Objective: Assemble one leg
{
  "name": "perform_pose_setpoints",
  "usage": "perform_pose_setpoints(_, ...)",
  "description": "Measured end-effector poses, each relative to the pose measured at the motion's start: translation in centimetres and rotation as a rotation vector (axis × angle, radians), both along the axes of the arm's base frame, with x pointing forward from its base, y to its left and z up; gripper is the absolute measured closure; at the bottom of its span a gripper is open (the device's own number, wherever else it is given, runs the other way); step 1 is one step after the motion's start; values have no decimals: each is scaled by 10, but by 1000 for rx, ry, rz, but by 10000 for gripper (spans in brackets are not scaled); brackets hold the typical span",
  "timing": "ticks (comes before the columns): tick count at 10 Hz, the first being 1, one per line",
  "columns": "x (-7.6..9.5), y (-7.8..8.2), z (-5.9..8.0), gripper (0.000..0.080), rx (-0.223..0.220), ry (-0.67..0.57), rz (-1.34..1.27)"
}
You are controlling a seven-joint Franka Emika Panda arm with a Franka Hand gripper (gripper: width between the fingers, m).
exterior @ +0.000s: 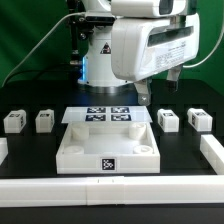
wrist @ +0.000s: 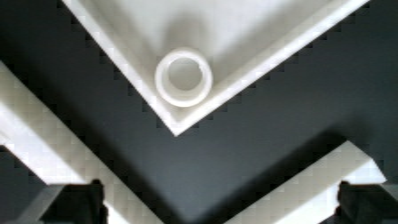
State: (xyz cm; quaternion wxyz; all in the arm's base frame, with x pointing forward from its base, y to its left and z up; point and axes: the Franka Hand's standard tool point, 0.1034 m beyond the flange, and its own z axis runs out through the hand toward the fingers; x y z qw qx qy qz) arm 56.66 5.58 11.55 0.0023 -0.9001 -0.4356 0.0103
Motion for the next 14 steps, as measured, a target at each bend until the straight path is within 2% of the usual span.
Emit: perform_pose_setpoints(14, 0, 0, -1, 150, 0, 2, 0)
